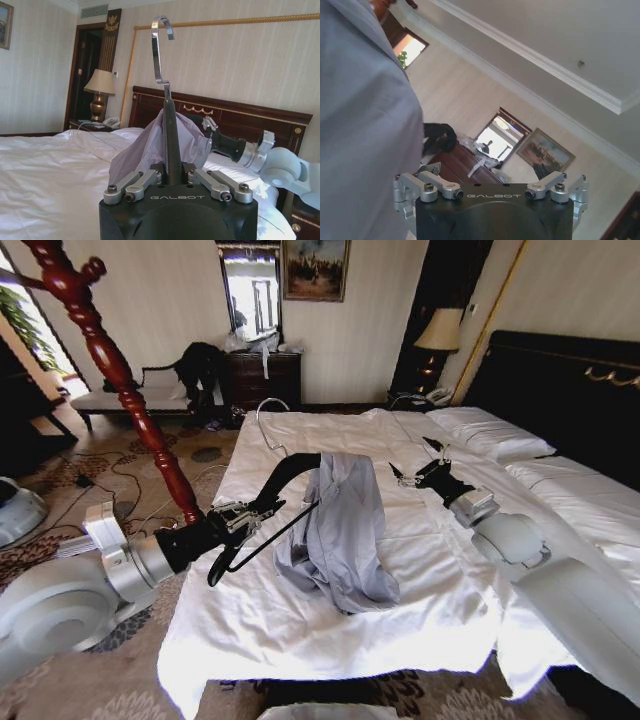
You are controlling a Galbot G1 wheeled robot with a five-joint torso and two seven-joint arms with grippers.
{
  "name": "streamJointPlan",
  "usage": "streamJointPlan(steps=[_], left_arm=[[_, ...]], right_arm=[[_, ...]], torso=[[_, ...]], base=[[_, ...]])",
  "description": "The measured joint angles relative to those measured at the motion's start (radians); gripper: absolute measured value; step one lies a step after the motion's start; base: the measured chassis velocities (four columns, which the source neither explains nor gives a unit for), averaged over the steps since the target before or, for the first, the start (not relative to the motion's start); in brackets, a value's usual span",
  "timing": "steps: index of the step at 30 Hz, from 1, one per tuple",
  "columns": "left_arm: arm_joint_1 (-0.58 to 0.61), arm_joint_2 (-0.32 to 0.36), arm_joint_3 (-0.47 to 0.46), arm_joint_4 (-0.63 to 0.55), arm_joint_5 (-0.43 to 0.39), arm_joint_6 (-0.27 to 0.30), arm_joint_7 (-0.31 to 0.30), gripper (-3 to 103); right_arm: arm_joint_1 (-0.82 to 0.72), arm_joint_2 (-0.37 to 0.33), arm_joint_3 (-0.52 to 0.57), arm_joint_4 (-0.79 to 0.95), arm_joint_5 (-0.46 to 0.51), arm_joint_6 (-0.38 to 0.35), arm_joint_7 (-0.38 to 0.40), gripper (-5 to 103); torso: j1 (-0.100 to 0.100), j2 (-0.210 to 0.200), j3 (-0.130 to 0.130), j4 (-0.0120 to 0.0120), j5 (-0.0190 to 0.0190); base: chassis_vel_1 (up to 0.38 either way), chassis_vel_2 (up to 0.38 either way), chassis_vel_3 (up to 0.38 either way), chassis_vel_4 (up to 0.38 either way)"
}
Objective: Pick up the clothes from the bed and hang them on the clothes hanger.
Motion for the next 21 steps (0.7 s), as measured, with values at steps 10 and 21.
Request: streamJointPlan(steps=[10, 21], left_arm=[[-0.008, 0.024, 0.045, 0.0, 0.005, -0.005, -0.008, 16], [0.0, 0.019, 0.081, 0.0, 0.02, -0.005, -0.009, 16]], right_arm=[[0.014, 0.016, -0.121, 0.211, -0.04, -0.067, -0.015, 100], [0.07, 0.03, -0.183, 0.185, -0.01, -0.083, -0.003, 100]], torso=[[0.0, 0.0, 0.0, 0.0, 0.0003], [0.0, 0.0, 0.0, -0.0001, 0.0001]], base=[[0.0, 0.0, 0.0, 0.0], [0.0, 0.0, 0.0, 0.0]])
